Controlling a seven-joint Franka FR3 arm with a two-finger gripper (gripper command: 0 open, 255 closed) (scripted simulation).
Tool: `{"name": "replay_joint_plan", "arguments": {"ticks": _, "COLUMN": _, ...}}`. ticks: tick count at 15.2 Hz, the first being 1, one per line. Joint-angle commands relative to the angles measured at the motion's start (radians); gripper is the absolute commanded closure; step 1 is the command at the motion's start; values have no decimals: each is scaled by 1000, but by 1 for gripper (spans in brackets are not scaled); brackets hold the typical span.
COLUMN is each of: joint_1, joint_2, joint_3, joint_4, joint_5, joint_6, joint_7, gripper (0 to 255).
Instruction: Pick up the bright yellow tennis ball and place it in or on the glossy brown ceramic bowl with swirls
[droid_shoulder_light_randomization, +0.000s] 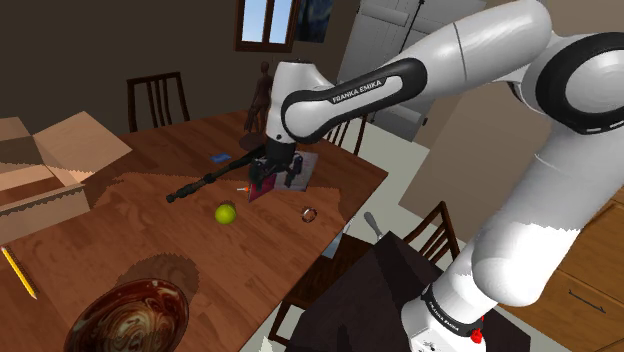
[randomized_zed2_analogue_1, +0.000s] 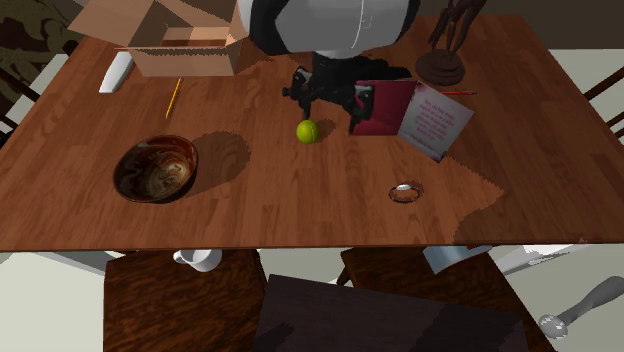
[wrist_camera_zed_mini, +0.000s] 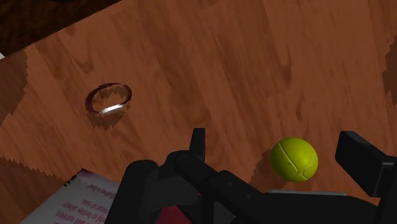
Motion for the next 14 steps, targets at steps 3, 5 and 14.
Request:
{"name": "replay_joint_plan", "arguments": {"ticks": 3, "joint_1": 26, "joint_2": 164, "joint_3": -5, "joint_4": 112, "joint_5": -66, "joint_6": 54, "joint_7": 69, "gripper": 0}}
{"name": "replay_joint_plan", "arguments": {"ticks": 5, "joint_1": 44, "joint_2": 243, "joint_3": -14, "joint_4": 176, "joint_5": -96, "joint_6": 70, "joint_7": 100, "gripper": 0}}
{"name": "replay_joint_plan", "arguments": {"ticks": 14, "joint_1": 131, "joint_2": 576, "joint_3": -64, "joint_4": 512, "joint_5": -181, "joint_6": 76, "joint_7": 188, "gripper": 0}}
